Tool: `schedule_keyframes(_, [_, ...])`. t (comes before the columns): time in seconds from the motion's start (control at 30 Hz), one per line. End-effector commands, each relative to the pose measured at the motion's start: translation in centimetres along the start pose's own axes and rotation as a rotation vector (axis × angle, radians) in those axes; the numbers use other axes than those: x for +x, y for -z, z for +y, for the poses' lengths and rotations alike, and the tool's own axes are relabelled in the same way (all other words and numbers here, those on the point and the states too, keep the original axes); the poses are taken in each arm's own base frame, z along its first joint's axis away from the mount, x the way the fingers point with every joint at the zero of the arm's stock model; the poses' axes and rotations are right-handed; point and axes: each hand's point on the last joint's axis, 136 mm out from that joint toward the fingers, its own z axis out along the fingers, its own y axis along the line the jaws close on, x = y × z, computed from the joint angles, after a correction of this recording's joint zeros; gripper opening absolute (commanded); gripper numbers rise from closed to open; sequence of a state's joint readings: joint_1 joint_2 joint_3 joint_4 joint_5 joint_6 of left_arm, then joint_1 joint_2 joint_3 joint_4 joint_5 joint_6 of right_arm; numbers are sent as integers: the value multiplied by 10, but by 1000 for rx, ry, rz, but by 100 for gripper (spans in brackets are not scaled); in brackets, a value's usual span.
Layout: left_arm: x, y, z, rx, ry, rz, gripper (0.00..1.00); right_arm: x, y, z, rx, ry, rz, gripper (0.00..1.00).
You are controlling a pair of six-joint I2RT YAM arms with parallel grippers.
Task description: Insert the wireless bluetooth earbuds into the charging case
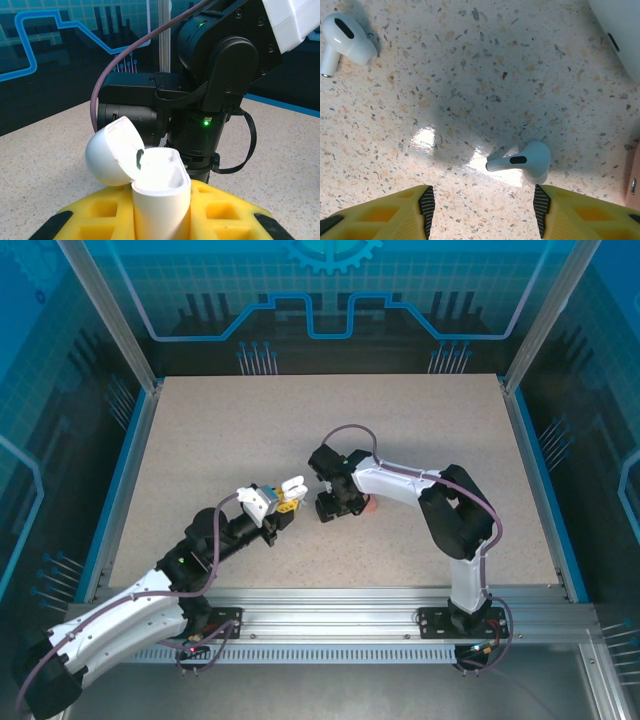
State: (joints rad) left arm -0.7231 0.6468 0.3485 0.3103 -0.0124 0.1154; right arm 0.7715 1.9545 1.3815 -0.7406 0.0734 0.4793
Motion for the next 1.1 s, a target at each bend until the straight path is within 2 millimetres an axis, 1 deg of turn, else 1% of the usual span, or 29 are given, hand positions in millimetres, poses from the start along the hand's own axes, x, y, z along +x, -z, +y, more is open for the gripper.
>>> schedule_keyframes(0.0, [-2,2,1,-13,-28,-11,0,2,8,5,-11,-3,0,58])
schedule_keyframes(0.17, [-2,1,1,-12,-31,-11,0,6,0,5,-12,-8,20,58])
schedule_keyframes(0.57, [0,0,1,-11,-31,-5,0,13,-15,-4,25,-7,58,58])
schedule_keyframes(0.87, [1,-2,1,-8,-26,-2,0,22,-16,-15,58,-15,69,58])
schedule_keyframes(1.07, [0,-4,0,-4,-22,-1,0,22,-16,-27,75,-36,57,58])
